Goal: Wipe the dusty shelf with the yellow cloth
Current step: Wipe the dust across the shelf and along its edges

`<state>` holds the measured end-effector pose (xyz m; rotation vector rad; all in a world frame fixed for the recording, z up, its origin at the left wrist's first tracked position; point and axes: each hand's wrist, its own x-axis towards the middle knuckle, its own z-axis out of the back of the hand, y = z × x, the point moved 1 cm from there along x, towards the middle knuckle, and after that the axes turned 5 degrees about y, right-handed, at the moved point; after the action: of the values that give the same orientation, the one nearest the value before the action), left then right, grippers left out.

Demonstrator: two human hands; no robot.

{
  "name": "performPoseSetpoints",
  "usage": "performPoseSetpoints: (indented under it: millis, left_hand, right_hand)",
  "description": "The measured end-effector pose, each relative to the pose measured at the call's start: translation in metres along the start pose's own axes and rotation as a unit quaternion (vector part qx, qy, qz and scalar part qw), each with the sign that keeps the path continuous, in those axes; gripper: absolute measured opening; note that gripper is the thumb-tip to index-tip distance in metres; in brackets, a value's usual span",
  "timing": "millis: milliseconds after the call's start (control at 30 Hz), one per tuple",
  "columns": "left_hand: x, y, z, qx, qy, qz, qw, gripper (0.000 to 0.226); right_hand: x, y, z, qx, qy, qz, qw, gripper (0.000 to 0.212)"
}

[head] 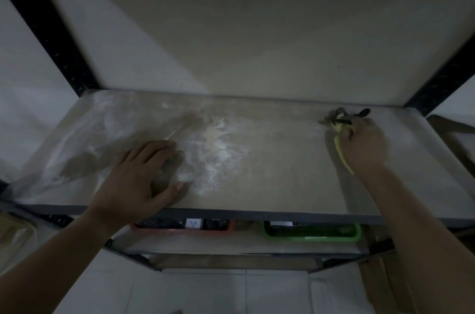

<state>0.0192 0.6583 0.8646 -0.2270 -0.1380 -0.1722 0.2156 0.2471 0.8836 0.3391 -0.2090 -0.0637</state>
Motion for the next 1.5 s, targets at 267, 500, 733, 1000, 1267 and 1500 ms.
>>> performPoseSetpoints:
  millis: [267,500,733,1000,1267,1500]
  left_hand:
    - [0.002,0.001,0.000,-0.002,0.003,0.004,1.000,0.071]
    - [0.001,-0.002,0.000,-0.006,0.004,0.011,1.000,0.075]
    - [0.002,-0.001,0.000,-0.004,0.001,0.017,1.000,0.074]
    - [0.002,0.000,0.000,-0.005,0.007,0.003,1.000,0.073]
    - [0.001,-0.003,0.003,-0.006,0.017,0.012,1.000,0.074]
    - [0.001,-0.005,0.004,-0.003,0.021,0.020,1.000,0.074]
  right_hand:
    - [-0.055,0.137,-0.037,0.006,0.052,0.126,0.991,0.039]
    - [-0.019,0.147,-0.022,0.302,0.096,0.136,0.939,0.031]
    - [0.047,0.043,-0.023,-0.002,0.067,0.020,0.998,0.055]
    - [-0.046,0.199,-0.076,0.162,0.141,0.271,0.938,0.036]
    - [-0.018,0.095,0.010,0.334,0.062,0.149,0.929,0.044]
    - [-0.038,-0.035,0.043,0.040,0.074,0.062,0.995,0.031]
